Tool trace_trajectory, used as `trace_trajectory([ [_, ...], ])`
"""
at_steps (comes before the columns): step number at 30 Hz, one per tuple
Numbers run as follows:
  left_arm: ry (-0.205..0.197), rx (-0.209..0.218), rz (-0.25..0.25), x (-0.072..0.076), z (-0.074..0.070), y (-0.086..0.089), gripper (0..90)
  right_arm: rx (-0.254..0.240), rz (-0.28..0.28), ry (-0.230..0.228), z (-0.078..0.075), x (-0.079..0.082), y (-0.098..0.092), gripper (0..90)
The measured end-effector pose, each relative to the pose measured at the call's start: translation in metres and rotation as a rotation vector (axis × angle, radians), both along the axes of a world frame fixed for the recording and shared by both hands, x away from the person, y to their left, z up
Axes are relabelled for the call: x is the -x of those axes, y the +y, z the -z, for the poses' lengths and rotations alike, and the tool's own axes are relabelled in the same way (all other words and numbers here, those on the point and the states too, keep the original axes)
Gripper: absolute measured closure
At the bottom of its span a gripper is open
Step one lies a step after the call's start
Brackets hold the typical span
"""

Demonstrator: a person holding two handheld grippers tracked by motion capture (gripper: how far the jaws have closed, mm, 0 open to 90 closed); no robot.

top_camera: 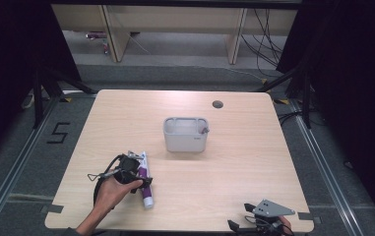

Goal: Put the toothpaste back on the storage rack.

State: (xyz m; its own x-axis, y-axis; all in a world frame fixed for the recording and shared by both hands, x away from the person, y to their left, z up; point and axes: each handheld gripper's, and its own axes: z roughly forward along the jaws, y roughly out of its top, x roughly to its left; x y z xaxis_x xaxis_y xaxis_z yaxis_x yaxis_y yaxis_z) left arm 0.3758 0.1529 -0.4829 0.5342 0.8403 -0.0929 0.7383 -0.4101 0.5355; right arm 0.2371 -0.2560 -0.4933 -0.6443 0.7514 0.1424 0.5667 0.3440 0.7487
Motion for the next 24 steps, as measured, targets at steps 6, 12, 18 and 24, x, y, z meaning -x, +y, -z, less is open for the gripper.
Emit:
trace_trajectory([
  [6,0.040,-0.011,0.012,-0.002,0.003,-0.005,33.9,-0.016,0.015,0.010,0.002,-0.001,-0.001,18.3],
  [12,0.069,-0.066,0.055,-0.004,0.008,-0.013,42.7,-0.009,0.012,0.012,0.001,0.000,-0.001,18.4],
  [18,0.084,-0.100,0.093,-0.007,0.004,-0.015,50.2,-0.019,0.010,0.015,0.002,-0.002,-0.001,18.5],
  [24,0.086,-0.129,0.134,-0.008,0.002,-0.019,56.8,-0.001,0.000,0.006,0.001,-0.001,0.000,18.8],
])
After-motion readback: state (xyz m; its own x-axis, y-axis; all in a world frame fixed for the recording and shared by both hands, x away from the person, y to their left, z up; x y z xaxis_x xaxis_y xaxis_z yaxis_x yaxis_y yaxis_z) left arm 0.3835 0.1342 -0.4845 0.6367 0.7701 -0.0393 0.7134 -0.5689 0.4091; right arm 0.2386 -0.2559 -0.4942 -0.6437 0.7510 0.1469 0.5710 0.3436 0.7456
